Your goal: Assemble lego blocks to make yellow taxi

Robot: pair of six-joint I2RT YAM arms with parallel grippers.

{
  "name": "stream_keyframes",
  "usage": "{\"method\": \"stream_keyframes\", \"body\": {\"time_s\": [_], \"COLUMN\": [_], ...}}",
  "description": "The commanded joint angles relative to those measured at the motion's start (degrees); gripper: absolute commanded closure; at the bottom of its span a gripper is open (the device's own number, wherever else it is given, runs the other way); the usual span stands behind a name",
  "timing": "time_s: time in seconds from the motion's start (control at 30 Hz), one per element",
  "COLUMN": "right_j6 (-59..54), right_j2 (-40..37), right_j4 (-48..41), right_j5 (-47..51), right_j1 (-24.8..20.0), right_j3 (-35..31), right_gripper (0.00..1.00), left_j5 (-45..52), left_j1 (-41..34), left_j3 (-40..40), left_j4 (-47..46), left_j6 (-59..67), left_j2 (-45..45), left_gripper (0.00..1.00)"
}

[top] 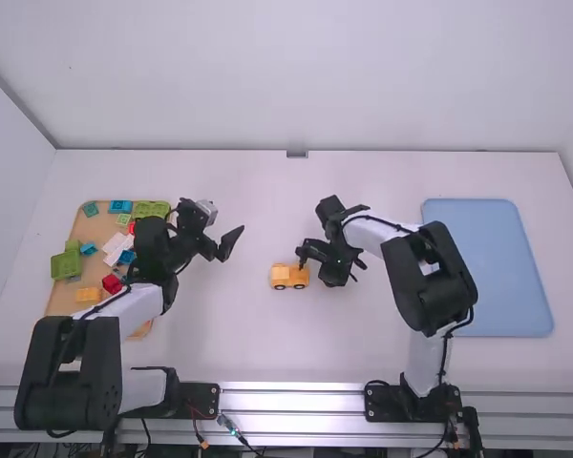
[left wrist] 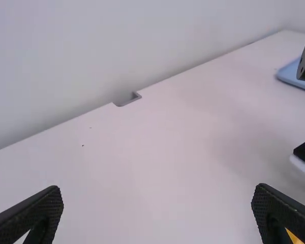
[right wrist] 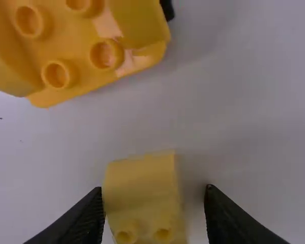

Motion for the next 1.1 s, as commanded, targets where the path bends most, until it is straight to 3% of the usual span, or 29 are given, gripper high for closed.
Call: {"method": "stream_keyframes", "body": {"time_s": [0.0,0.2,0.3,0.43,0.63,0.73,0.93,1.0,1.07], "right_j6": [2.5,4.5,10.4,21.2,47.4,65.9,101.0,104.5,110.7], "right_j2": [0.6,0.5,0.5,0.5,0.5,0.5,0.5,0.5,0.5], "right_j4": [-0.2,0.3,0.9,2.2,1.5,1.5,-0.7,-1.2,0.6], "right_j5": [1.1,2.7,4.9,7.6,8.3,7.9,4.7,1.6,-2.4], "right_j1": [0.0,0.2,0.2,0.2,0.1,-0.8,-1.6,-2.0,-2.1], "right_j3": [-1.6,-1.4,-1.4,-1.4,-1.5,-1.6,-1.5,-1.5,-1.5], "right_gripper": [0.49,0.57,0.78,0.85,0.85,1.0,1.0,0.92,0.92], "left_j5": [1.3,3.4,3.6,3.6,3.7,3.6,3.8,3.8,3.8], "left_j1": [0.2,0.4,0.0,0.4,0.3,0.3,0.3,0.3,0.3], "left_j3": [-0.1,-0.1,-0.1,-0.1,-0.1,-0.1,-0.1,-0.1,-0.1], "left_j4": [0.0,0.1,0.1,1.1,4.8,6.5,7.5,7.3,6.8], "left_j6": [0.0,0.0,0.1,0.0,-0.2,-0.2,-0.2,-0.2,-0.2], "left_j2": [-0.9,-0.9,-0.9,-0.8,-0.9,-0.8,-0.8,-0.9,-0.8], "left_gripper": [0.01,0.01,0.01,0.01,0.01,0.01,0.0,0.01,0.01]}}
